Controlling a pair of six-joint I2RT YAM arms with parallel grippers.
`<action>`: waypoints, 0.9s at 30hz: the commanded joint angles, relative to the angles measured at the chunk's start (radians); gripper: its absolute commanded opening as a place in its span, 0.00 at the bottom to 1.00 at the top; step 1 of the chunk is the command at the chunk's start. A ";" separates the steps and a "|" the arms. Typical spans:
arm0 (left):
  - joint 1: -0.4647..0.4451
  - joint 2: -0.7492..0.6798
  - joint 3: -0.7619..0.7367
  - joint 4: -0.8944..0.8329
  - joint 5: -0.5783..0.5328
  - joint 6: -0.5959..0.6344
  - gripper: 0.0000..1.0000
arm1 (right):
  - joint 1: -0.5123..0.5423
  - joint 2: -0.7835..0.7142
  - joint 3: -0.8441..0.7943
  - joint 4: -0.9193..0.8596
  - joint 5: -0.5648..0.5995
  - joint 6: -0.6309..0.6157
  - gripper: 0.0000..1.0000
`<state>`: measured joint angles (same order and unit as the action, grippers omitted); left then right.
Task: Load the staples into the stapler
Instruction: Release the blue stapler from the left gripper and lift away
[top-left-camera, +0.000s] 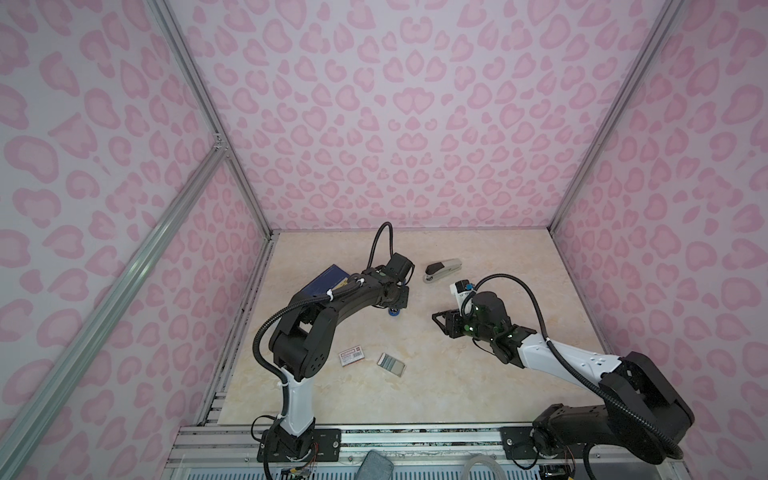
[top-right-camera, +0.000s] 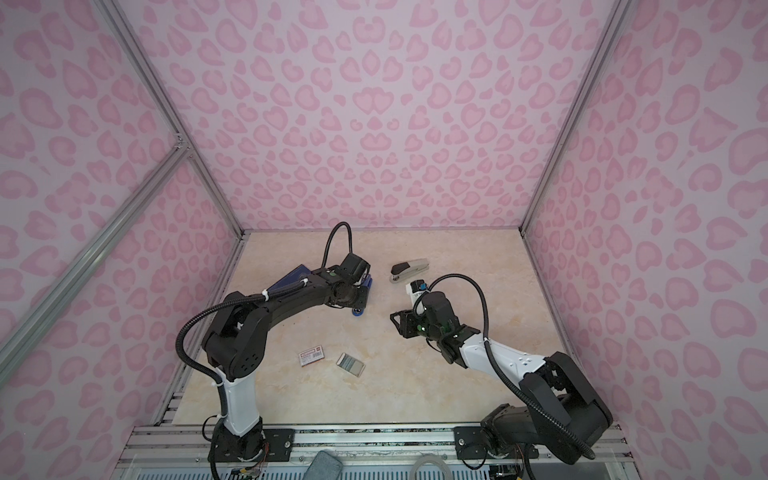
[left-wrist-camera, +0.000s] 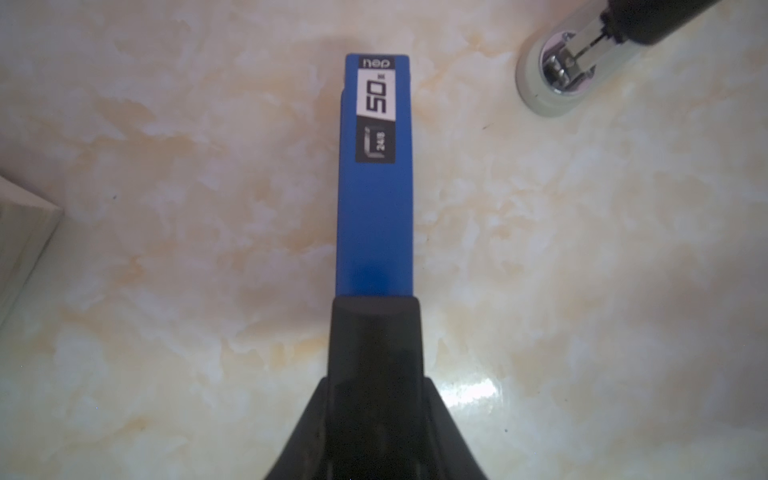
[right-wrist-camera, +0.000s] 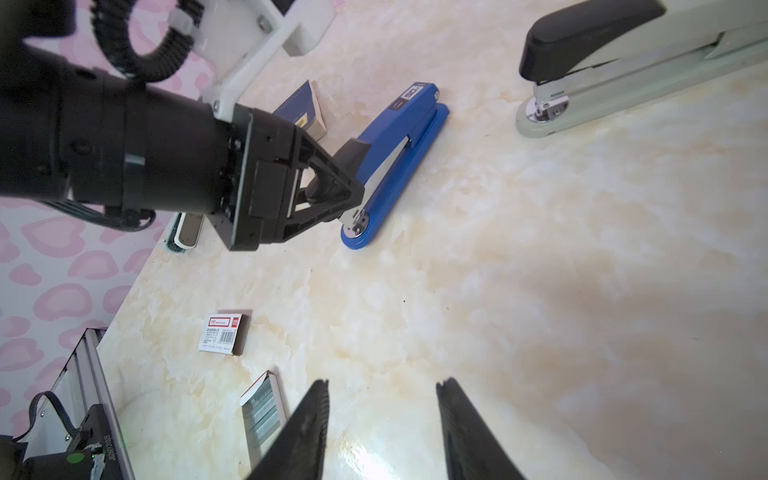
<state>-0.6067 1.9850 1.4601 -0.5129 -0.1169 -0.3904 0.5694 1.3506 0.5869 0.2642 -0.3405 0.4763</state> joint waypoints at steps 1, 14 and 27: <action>0.008 0.040 0.072 -0.018 0.004 0.026 0.10 | 0.000 -0.005 -0.002 0.010 0.003 0.001 0.46; 0.018 0.006 0.070 0.008 -0.004 -0.016 0.53 | 0.000 -0.007 0.019 -0.014 0.010 -0.013 0.50; 0.018 -0.383 -0.285 0.154 -0.012 -0.066 0.65 | 0.000 0.008 0.041 -0.028 0.020 -0.019 0.60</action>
<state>-0.5903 1.6672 1.2308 -0.4263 -0.1104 -0.4274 0.5690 1.3521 0.6209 0.2398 -0.3332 0.4667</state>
